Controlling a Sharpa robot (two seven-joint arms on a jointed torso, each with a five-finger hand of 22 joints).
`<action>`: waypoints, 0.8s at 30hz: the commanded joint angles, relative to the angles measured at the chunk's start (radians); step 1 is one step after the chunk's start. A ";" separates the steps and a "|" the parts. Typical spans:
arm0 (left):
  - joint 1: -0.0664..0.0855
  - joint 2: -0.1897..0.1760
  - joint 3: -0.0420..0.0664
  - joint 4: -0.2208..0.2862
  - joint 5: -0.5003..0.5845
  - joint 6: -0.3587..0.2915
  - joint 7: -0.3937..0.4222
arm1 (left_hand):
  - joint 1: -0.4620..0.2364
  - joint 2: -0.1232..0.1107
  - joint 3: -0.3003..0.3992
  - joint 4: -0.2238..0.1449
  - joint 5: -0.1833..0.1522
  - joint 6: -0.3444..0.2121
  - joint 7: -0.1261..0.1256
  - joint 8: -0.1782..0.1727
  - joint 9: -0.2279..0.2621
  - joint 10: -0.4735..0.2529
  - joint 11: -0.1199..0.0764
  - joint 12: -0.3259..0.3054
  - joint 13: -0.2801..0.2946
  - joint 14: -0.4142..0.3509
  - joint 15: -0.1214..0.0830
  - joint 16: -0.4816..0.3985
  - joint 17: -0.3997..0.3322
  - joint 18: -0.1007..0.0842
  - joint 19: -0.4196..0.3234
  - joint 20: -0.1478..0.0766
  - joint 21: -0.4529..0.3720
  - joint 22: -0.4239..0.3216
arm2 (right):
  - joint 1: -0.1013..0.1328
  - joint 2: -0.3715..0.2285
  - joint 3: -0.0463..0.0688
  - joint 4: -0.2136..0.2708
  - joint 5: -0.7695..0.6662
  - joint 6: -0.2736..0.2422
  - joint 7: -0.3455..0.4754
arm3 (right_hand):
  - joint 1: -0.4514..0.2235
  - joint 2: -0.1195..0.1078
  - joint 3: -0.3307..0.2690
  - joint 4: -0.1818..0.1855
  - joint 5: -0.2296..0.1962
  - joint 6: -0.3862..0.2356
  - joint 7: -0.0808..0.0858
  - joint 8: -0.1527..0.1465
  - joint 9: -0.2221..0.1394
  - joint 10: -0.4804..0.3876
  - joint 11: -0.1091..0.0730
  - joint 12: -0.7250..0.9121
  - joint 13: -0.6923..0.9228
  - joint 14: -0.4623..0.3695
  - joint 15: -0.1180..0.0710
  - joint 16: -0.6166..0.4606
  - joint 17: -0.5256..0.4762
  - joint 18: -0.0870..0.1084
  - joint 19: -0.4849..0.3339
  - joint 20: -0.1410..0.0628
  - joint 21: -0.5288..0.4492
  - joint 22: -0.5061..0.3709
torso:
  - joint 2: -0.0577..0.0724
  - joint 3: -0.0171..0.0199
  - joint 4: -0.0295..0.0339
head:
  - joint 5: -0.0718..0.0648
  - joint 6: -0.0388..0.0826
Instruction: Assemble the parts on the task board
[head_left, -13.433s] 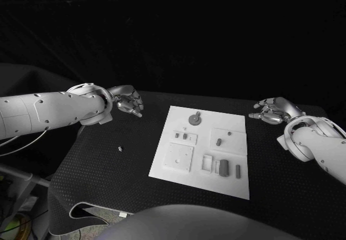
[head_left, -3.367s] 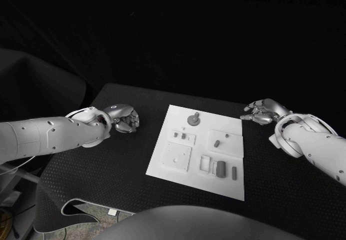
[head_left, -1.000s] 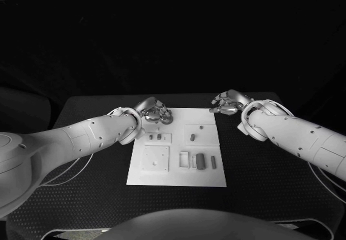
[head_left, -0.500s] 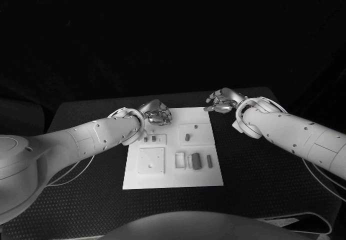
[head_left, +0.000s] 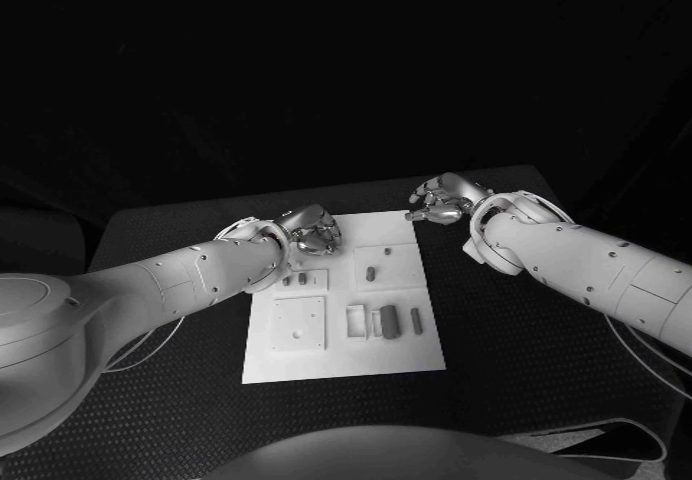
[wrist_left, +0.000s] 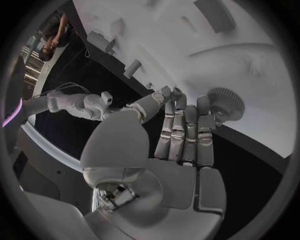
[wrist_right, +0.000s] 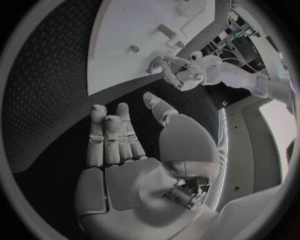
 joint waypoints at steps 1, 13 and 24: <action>0.000 0.007 0.000 -0.001 -0.045 -0.024 0.019 | 0.008 0.016 0.006 0.000 0.003 0.004 0.000 -0.004 0.002 0.001 -0.009 0.003 0.009 -0.016 0.009 -0.008 -0.012 0.018 -0.014 0.006 0.003 0.024 | 0.002 -0.002 0.000 0.004 -0.007 0.010 0.003 | -0.007 0.004 -0.004 0.004 -0.001 -0.002 0.011 0.005 -0.001 -0.008 0.001 0.007 -0.001 -0.007 0.001 -0.005 -0.001 0.015 -0.002 -0.007 -0.005 0.013 | 0.007 0.0052 -0.0041 | 0.000 0.002; -0.003 0.014 -0.001 0.001 -0.094 -0.047 0.027 | 0.004 0.013 0.002 0.000 0.003 0.004 0.000 -0.005 0.011 0.001 -0.010 0.003 0.011 -0.106 0.055 -0.025 -0.072 0.031 -0.097 0.053 0.001 0.022 | 0.005 -0.005 0.000 0.005 -0.007 0.011 0.002 | -0.007 0.004 -0.004 0.004 -0.001 -0.002 0.011 0.005 -0.002 -0.008 0.001 0.007 -0.001 -0.007 0.001 -0.005 -0.001 0.015 -0.002 -0.007 -0.005 0.013 | 0.009 0.0045 -0.0040 | -0.005 -0.001; -0.012 0.026 -0.002 -0.015 -0.213 -0.090 0.039 | 0.009 -0.001 0.008 0.000 0.003 -0.007 0.004 -0.010 0.016 -0.012 -0.007 0.001 0.011 -0.148 0.081 -0.026 -0.115 0.015 -0.185 0.082 -0.054 0.010 | 0.006 -0.007 0.000 0.007 -0.008 0.012 0.002 | -0.007 0.004 -0.004 0.004 -0.001 -0.002 0.011 0.005 -0.002 -0.008 0.001 0.007 -0.001 -0.007 0.001 -0.005 -0.001 0.015 -0.002 -0.007 -0.005 0.013 | 0.012 0.0048 -0.0039 | -0.007 0.000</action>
